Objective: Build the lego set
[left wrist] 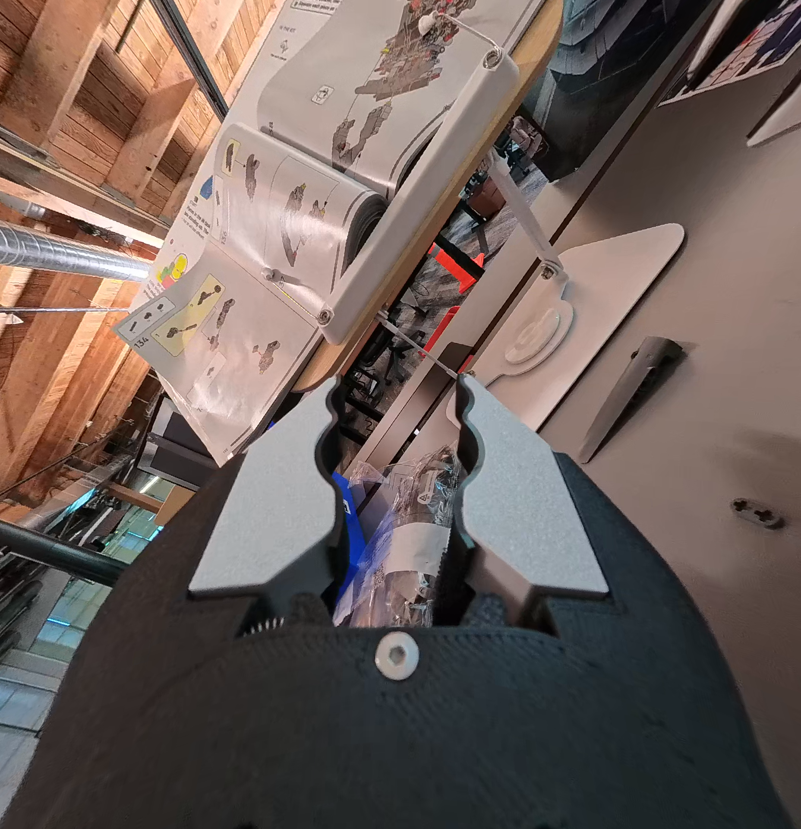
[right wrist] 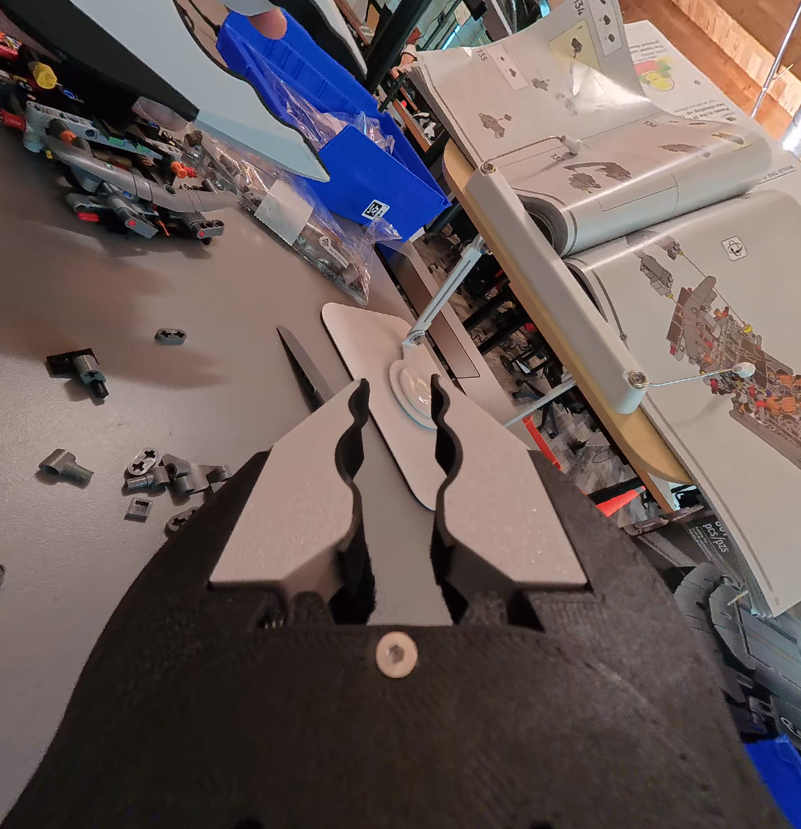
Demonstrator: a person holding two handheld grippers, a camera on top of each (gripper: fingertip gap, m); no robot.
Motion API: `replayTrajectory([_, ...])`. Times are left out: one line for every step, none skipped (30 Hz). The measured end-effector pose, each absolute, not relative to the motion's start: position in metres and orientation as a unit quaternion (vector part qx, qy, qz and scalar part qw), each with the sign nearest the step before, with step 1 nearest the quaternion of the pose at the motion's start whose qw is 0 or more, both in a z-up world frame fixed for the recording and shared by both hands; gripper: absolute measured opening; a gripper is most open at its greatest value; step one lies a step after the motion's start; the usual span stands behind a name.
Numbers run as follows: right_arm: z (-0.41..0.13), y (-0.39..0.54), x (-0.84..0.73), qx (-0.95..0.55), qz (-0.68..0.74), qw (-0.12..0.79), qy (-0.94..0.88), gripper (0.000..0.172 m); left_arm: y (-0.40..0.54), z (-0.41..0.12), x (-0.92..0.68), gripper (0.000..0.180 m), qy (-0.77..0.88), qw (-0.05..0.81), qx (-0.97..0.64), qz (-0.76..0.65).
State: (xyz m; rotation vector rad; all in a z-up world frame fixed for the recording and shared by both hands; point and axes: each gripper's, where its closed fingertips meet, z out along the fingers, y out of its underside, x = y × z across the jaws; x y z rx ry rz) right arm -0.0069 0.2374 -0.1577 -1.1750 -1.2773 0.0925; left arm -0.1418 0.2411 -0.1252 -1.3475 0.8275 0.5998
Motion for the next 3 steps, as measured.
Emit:
replayTrajectory([-0.1577,0.2373,-0.0069,-0.515,0.039,0.646,-0.562,0.026,0.2410,-0.1248,-0.1417,0.048,0.365,0.664,-0.596,0.265])
replayTrajectory([-0.1579,0.2374,-0.0069,-0.515,0.037,0.645,-0.563,0.026,0.2409,-0.1243,-0.1416,0.049,0.364,0.665,-0.596,0.264])
replayTrajectory([-0.1578,0.2376,-0.0067,-0.514,0.035,0.645,-0.564,0.026,0.2407,-0.1241,-0.1414,0.051,0.362,0.665,-0.599,0.261])
